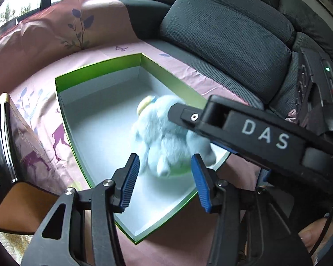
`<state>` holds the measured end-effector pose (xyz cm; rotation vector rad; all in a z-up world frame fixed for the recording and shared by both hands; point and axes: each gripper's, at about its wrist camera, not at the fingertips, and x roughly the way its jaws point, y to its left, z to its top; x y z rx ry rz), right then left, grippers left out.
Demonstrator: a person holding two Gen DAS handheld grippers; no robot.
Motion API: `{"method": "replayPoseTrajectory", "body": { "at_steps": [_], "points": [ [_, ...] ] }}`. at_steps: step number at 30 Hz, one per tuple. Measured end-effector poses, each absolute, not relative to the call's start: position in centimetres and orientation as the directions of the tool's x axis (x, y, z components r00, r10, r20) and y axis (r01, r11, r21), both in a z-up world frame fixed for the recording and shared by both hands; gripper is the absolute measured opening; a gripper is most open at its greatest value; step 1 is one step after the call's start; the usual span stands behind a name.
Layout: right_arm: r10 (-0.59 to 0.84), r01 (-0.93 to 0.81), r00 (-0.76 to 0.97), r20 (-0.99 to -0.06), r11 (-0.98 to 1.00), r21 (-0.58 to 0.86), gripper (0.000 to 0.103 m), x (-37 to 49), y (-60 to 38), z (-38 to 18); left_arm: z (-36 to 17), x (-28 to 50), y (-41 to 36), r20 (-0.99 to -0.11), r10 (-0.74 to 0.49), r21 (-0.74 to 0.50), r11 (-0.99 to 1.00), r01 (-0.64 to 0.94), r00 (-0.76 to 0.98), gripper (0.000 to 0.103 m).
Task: Organize soft objects
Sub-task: 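Carry the elephant into the green-rimmed box and open the right gripper, then move the right gripper back to the cream-and-yellow knitted towel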
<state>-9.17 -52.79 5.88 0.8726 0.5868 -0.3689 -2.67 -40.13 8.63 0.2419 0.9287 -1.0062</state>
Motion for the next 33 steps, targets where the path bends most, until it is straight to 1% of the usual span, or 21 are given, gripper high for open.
{"method": "replayPoseTrajectory", "body": {
  "at_steps": [3,5,6,8,9,11,13,16,20,22,24,25,29,33],
  "points": [
    [-0.079,0.531,0.786,-0.613,0.595,0.603,0.071,-9.6,-53.2,5.8,7.4,-2.0,-40.2,-0.798,-0.571,-0.232,0.585,0.777,0.192,0.048],
    [-0.087,0.536,0.779,-0.621,0.606,0.588,0.071,-9.4,-53.2,5.7,7.0,-1.9,-39.9,-0.801,-0.561,-0.222,0.603,0.766,0.209,0.047],
    [-0.102,0.547,0.769,-0.632,0.616,0.567,0.072,-9.3,-53.1,5.7,7.0,-2.3,-39.7,-0.796,-0.562,-0.212,0.605,0.768,0.222,0.047],
    [-0.130,0.563,0.753,-0.645,0.634,0.530,0.072,-9.2,-52.9,5.7,6.9,-2.6,-39.6,-0.813,-0.517,-0.161,0.642,0.750,0.268,0.047],
    [-0.139,0.569,0.748,-0.649,0.637,0.520,0.072,-9.2,-52.9,5.7,6.8,-2.7,-39.4,-0.818,-0.507,-0.159,0.654,0.740,0.273,0.043],
    [-0.161,0.576,0.746,-0.646,0.643,0.504,0.073,-9.3,-53.0,5.8,6.6,-2.6,-38.9,-0.816,-0.517,-0.195,0.668,0.718,0.259,0.042],
    [-0.171,0.575,0.746,-0.644,0.654,0.493,0.073,-9.2,-53.0,5.8,6.6,-2.5,-38.2,-0.819,-0.519,-0.234,0.692,0.683,0.245,0.031],
    [-0.177,0.574,0.738,-0.651,0.672,0.468,0.073,-8.9,-52.8,5.8,6.5,-2.9,-37.4,-0.823,-0.529,-0.284,0.697,0.658,0.205,0.025],
    [-0.191,0.584,0.717,-0.671,0.690,0.427,0.073,-8.5,-52.5,6.0,6.6,-4.3,-36.9,-0.824,-0.515,-0.261,0.715,0.649,0.236,0.018],
    [-0.186,0.579,0.715,-0.674,0.697,0.423,0.073,-8.3,-52.4,6.0,6.5,-4.3,-36.1,-0.820,-0.526,-0.300,0.731,0.613,0.226,0.012],
    [-0.175,0.571,0.720,-0.672,0.699,0.430,0.073,-8.3,-52.4,5.9,6.5,-4.4,-35.2,-0.813,-0.546,-0.353,0.737,0.576,0.201,0.010],
    [-0.170,0.566,0.722,-0.671,0.702,0.432,0.073,-8.3,-52.4,5.9,6.6,-4.5,-35.1,-0.812,-0.549,-0.360,0.738,0.570,0.197,0.009],
    [-0.154,0.545,0.725,-0.671,0.723,0.423,0.073,-7.9,-51.8,5.9,7.1,-5.7,-34.4,-0.818,-0.533,-0.337,0.750,0.569,0.218,0.008],
    [-0.148,0.535,0.719,-0.679,0.743,0.403,0.073,-7.3,-51.0,5.9,7.3,-6.3,-33.6,-0.818,-0.535,-0.355,0.759,0.546,0.212,0.007]
  ]
}}
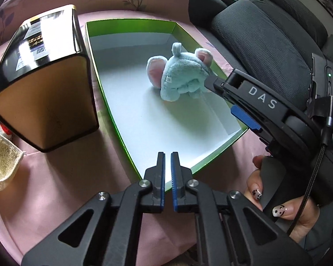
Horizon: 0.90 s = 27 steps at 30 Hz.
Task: Organize soft objects
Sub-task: 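Move the right gripper back to the cream-and-yellow knitted towel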
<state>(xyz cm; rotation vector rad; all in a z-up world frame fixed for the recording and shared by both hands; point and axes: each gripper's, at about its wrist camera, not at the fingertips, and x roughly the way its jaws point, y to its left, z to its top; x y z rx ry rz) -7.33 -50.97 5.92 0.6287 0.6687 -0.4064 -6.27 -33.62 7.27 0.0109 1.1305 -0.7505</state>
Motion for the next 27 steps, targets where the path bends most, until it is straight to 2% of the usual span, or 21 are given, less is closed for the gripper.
{"method": "replayPoseTrajectory", "body": {
  "at_steps": [11,14,16,17,19,22,27],
  "points": [
    [-0.116,0.507,0.722,-0.682,0.760,0.408,0.074,-7.2,-50.3,6.2,9.3,-8.7,-33.3,-0.814,-0.504,-0.273,0.771,0.575,0.289,0.005],
    [-0.074,0.459,0.762,-0.644,0.762,0.457,0.074,-8.0,-49.8,7.1,11.0,-9.6,-32.8,-0.798,-0.500,-0.220,0.762,0.609,0.338,0.025],
    [-0.076,0.414,0.805,-0.589,0.783,0.464,0.087,-8.9,-48.7,8.7,12.8,-10.2,-31.6,-0.767,-0.517,-0.220,0.768,0.601,0.380,0.051],
    [-0.072,0.385,0.828,-0.556,0.794,0.470,0.090,-9.4,-48.2,9.5,13.7,-10.4,-30.1,-0.738,-0.545,-0.234,0.760,0.606,0.398,0.059],
    [-0.031,0.304,0.873,-0.487,0.815,0.494,0.093,-10.0,-46.8,11.2,15.6,-11.0,-27.7,-0.683,-0.583,-0.250,0.753,0.609,0.440,0.083],
    [0.059,0.190,0.902,-0.427,0.835,0.517,0.095,-9.9,-44.2,12.9,17.5,-11.2,-24.0,-0.628,-0.558,-0.213,0.794,0.569,0.543,0.097],
    [0.177,0.048,0.897,-0.405,0.872,0.488,0.097,-8.8,-38.5,14.9,17.6,-8.5,-16.9,-0.606,-0.389,-0.157,0.914,0.374,0.694,0.099]
  ]
}}
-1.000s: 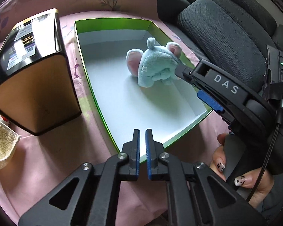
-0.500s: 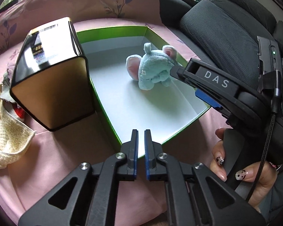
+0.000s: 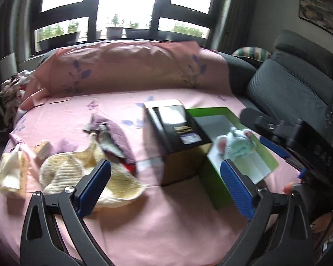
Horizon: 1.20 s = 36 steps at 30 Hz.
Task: Organize soft objects
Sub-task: 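Move the right gripper back to the cream-and-yellow knitted towel, then grasp the edge of the cream-and-yellow towel with the right gripper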
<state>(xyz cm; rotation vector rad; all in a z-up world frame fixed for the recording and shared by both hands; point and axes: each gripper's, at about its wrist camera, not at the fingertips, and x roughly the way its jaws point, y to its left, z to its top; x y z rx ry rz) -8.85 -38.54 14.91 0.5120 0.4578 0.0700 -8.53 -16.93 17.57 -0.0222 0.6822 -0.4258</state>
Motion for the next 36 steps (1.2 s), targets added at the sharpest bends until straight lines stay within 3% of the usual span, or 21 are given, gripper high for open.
{"method": "replayPoseTrajectory", "body": {
  "at_steps": [7,15,18,21,29,33,35,36],
  "points": [
    [0.358,-0.164,0.822,-0.443,0.894,0.418,0.097,-6.5,-28.5,15.7,15.0,-3.7,-5.7,-0.655,-0.235,-0.218,0.969,0.118,0.718,0.099],
    [0.392,-0.129,0.687,-0.612,0.895,0.428,0.097,-1.7,-22.0,10.7,6.5,0.0,0.2,-0.750,-0.113,-0.179,0.983,-0.036,0.652,0.098],
    [0.403,-0.094,0.628,-0.666,0.889,0.449,0.097,0.2,-20.5,8.1,4.2,1.1,0.6,-0.788,-0.133,-0.175,0.984,-0.011,0.601,0.096],
    [0.325,-0.028,0.606,-0.726,0.921,0.389,0.097,1.8,-19.4,5.9,3.4,1.6,0.9,-0.781,-0.161,-0.209,0.978,-0.010,0.604,0.095],
    [0.270,0.042,0.531,-0.803,0.938,0.343,0.095,4.2,-18.6,2.1,1.6,2.5,0.7,-0.808,-0.265,-0.307,0.952,0.008,0.527,0.070],
    [0.233,0.072,0.510,-0.828,0.948,0.311,0.076,4.6,-18.7,0.8,1.7,2.3,0.7,-0.800,-0.301,-0.333,0.942,0.032,0.520,0.041],
    [0.256,0.040,0.521,-0.815,0.946,0.322,0.055,4.4,-18.5,1.1,1.7,2.1,0.7,-0.789,-0.352,-0.387,0.921,0.038,0.503,0.028],
    [0.290,0.019,0.515,-0.807,0.937,0.349,0.034,4.3,-18.5,1.2,1.7,1.9,0.7,-0.786,-0.363,-0.399,0.916,0.037,0.501,0.024]
  ]
}}
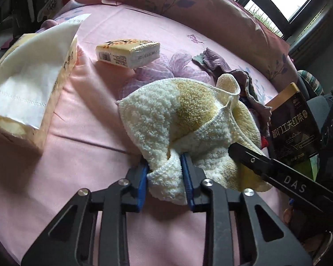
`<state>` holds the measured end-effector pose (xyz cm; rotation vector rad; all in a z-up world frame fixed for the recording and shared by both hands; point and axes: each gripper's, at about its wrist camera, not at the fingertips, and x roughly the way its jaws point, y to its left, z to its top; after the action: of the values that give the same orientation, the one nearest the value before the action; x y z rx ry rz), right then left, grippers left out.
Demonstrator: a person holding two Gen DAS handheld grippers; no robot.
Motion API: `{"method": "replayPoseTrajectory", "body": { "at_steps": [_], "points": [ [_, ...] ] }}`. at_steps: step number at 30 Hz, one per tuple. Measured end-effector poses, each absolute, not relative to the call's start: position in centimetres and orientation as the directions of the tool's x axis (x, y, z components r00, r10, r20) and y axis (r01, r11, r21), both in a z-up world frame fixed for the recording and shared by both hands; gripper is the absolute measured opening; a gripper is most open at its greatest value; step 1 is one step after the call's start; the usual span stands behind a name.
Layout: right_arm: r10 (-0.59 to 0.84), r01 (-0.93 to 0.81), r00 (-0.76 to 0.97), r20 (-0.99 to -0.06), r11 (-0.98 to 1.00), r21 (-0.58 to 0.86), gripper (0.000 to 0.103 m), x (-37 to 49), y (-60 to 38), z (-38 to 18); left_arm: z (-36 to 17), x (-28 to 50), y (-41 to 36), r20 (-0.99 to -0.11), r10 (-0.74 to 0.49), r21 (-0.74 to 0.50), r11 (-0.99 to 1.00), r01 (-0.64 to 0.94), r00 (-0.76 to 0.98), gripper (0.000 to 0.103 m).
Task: Organize soft objects
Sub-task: 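Grasp the edge of the cream-and-yellow towel with the right gripper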
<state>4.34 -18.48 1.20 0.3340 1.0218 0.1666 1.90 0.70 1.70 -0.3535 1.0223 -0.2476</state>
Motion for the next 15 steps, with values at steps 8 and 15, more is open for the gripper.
{"method": "replayPoseTrajectory", "body": {
  "at_steps": [8,15],
  "points": [
    [0.464,-0.092,0.566,-0.681,0.857,0.507,0.007,2.4,-19.0,4.3,4.6,-0.6,0.3,-0.712,-0.433,-0.457,0.884,0.104,0.552,0.018],
    [0.579,-0.214,0.582,-0.572,0.787,0.579,0.007,0.3,-18.6,7.4,7.9,-2.8,-0.4,-0.611,-0.522,-0.503,0.836,0.217,0.595,0.018]
  ]
}}
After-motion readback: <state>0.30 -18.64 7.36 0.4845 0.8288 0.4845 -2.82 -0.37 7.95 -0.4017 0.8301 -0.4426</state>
